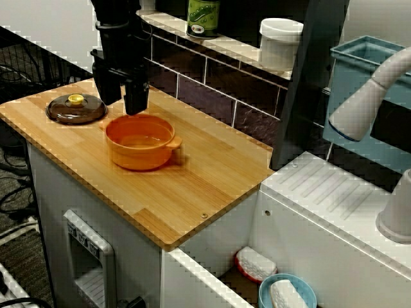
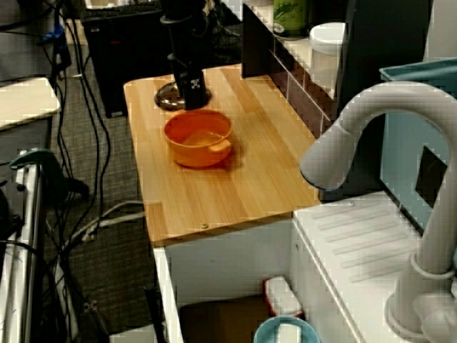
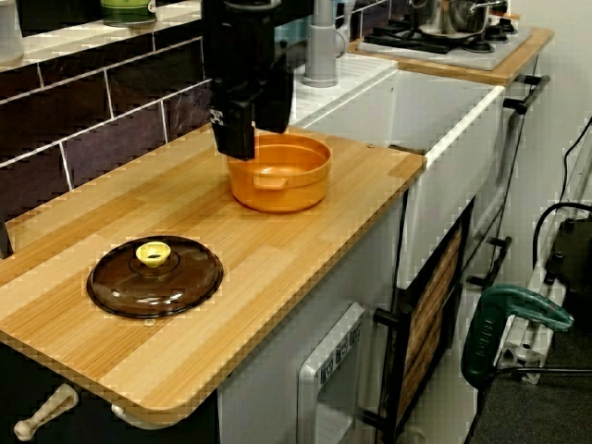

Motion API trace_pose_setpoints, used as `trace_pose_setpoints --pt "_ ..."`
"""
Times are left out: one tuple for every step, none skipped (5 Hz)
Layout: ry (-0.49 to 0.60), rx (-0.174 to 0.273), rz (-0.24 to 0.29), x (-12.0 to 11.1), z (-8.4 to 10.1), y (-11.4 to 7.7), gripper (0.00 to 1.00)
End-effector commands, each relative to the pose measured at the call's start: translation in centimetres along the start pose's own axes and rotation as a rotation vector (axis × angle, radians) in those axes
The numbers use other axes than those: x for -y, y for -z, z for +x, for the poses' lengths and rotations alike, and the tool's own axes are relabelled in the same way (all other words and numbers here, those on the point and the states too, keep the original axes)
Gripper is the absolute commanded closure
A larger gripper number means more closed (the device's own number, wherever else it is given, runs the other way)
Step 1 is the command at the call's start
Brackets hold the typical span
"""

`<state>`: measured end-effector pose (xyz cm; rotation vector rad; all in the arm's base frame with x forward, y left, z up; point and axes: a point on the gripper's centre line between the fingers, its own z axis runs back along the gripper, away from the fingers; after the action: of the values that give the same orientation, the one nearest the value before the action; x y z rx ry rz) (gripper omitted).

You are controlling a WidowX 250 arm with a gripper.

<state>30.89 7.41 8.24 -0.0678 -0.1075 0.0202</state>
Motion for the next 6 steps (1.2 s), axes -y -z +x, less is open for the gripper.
trace_pose_setpoints --pt "0.006 0.083 0.077 -0.6 0.3 -0.4 0.0" --pt "0.006 0.077 0.093 -0.6 0.5 0.3 0.0" --pt "0.006 0.072 0.106 -0.7 0.5 1.1 0.0" --pt "0.005 0.065 0.123 -0.9 0.5 1.8 0.0" --pt "-0.009 0.061 0.126 -1.1 0.5 2.1 0.11" --pt "0.004 0.068 0.136 -1.3 -0.1 2.7 1.0"
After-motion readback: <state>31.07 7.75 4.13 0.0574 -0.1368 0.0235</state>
